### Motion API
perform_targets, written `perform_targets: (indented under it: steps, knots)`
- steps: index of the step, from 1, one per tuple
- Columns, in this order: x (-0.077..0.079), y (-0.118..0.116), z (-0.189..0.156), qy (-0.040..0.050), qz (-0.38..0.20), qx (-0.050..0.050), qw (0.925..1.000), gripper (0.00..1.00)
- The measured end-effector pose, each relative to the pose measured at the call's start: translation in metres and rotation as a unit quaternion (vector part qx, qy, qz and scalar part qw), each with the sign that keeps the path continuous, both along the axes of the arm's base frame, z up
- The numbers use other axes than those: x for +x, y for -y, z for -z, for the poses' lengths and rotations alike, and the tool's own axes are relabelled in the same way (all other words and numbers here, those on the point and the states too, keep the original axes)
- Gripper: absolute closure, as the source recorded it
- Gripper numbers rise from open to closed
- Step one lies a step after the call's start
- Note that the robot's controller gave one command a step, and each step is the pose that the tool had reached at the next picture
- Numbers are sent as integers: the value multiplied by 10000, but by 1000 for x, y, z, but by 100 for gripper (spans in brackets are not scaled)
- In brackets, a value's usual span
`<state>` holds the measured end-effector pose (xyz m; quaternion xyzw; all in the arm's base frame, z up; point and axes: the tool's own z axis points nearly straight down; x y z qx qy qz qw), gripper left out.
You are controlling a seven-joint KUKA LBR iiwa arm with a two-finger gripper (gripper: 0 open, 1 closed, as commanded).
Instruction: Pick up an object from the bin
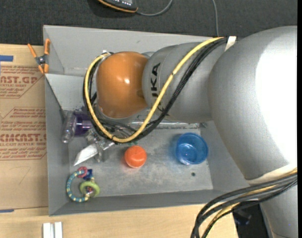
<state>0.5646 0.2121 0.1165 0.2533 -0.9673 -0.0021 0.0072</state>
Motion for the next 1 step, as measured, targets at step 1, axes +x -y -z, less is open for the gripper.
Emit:
perform_targets:
  steps: [1]
  knots:
    - [2, -1, -17, 31, -1, 11, 10000, 100]
